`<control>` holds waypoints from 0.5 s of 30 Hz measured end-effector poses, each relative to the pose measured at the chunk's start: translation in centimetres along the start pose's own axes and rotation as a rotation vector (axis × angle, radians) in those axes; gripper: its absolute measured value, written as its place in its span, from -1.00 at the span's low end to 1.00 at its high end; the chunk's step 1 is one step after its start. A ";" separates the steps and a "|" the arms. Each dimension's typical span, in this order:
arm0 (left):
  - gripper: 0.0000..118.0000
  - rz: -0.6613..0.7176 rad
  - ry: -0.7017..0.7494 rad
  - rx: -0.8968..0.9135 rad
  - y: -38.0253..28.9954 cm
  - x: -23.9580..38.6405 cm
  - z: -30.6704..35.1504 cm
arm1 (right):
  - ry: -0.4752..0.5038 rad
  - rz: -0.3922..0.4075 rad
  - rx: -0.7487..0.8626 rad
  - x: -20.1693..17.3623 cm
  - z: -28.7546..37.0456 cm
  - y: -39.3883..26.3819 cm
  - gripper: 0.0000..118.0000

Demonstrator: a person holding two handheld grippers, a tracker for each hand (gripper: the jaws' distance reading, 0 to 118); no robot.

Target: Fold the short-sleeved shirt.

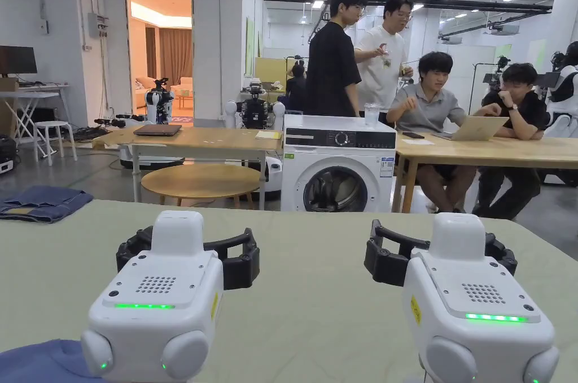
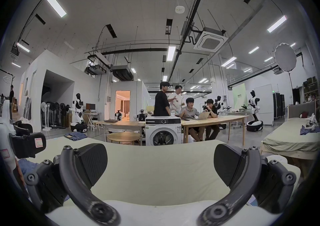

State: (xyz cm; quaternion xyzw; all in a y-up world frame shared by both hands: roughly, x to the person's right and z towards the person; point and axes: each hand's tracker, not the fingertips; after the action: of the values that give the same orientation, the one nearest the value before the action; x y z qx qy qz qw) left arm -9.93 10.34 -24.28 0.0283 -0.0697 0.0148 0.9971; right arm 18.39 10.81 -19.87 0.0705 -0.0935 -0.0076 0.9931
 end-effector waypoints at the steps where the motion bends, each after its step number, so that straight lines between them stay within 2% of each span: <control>1: 0.98 0.001 0.001 -0.002 0.0 0.0 0.0 | 0.001 0.000 0.001 0.0 0.0 0.0 1.00; 15: 0.98 0.002 0.010 -0.014 -0.2 -0.2 0.2 | 0.007 0.020 -0.009 -0.5 0.2 -0.5 1.00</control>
State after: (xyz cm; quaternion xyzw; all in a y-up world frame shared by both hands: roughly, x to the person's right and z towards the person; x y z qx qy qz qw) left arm -10.19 10.15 -24.11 0.0214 -0.0649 0.0153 0.9975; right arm 17.82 10.35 -19.85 0.0650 -0.0905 0.0024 0.9938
